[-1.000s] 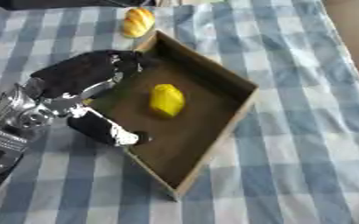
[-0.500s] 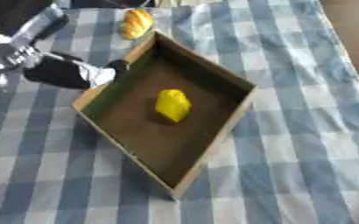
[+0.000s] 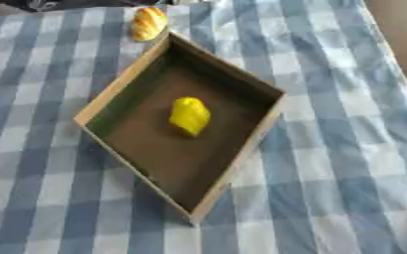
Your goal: Pick up objects on the table and place them in the box.
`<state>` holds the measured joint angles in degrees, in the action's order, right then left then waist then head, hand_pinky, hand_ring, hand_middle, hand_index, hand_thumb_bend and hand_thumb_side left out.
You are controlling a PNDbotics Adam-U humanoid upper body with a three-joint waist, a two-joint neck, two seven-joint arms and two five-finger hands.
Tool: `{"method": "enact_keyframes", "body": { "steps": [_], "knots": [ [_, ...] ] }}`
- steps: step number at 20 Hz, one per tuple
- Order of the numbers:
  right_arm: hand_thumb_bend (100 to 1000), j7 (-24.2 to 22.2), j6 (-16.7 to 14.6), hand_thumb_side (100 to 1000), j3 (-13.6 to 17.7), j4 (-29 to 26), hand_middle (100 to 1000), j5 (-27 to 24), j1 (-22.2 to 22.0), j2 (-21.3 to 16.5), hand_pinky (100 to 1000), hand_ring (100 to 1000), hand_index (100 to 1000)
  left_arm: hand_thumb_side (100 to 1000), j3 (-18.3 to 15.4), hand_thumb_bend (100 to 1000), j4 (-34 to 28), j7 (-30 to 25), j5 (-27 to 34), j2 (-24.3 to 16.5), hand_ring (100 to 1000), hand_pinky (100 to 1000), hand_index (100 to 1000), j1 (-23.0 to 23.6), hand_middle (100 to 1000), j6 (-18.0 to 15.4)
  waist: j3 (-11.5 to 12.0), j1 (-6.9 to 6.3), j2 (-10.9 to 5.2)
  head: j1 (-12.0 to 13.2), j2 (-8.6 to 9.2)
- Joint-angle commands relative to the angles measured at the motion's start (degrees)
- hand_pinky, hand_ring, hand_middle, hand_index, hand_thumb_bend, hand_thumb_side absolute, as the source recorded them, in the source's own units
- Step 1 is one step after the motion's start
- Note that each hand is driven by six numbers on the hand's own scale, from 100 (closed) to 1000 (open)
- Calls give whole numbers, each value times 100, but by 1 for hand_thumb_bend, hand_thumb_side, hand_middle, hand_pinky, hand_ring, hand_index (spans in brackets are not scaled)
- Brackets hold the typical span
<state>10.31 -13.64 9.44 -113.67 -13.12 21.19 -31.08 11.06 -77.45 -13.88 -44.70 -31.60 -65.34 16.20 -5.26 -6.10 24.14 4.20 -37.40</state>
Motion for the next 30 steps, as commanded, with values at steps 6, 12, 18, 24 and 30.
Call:
{"method": "enact_keyframes", "body": {
  "steps": [6, 12, 18, 24, 30],
  "knots": [
    [250, -86, 16, 401, -36, -93, 644, -13, 257, -184, 806, 860, 810, 464, -320, 548, 1414, 18, -147, 142, 864, 859, 922, -491, 823, -239, -248, -106, 99, 217, 293],
    [249, -109, 40, 402, -50, -93, 643, -16, 326, -163, 806, 859, 809, 513, -381, 543, 1713, -114, 198, 138, 859, 855, 917, -482, 818, -479, -387, -165, 208, 137, 561],
    [249, -107, 54, 403, -57, -93, 643, -25, 346, -143, 806, 859, 809, 523, -360, 581, 1797, -297, 278, 112, 867, 859, 921, -426, 825, -392, -441, -190, 228, -42, 793],
    [248, -109, 77, 404, -61, -93, 642, -25, 343, -128, 806, 859, 809, 535, -367, 615, 1911, -519, 142, 99, 873, 862, 926, -387, 830, -153, -454, -226, 239, -19, 745],
    [248, -105, 97, 404, -60, -93, 642, -22, 340, -110, 806, 860, 809, 549, -406, 619, 2018, -683, 68, 109, 867, 854, 910, -329, 820, 5, -463, -246, 252, -1, 715]
  ]
}}
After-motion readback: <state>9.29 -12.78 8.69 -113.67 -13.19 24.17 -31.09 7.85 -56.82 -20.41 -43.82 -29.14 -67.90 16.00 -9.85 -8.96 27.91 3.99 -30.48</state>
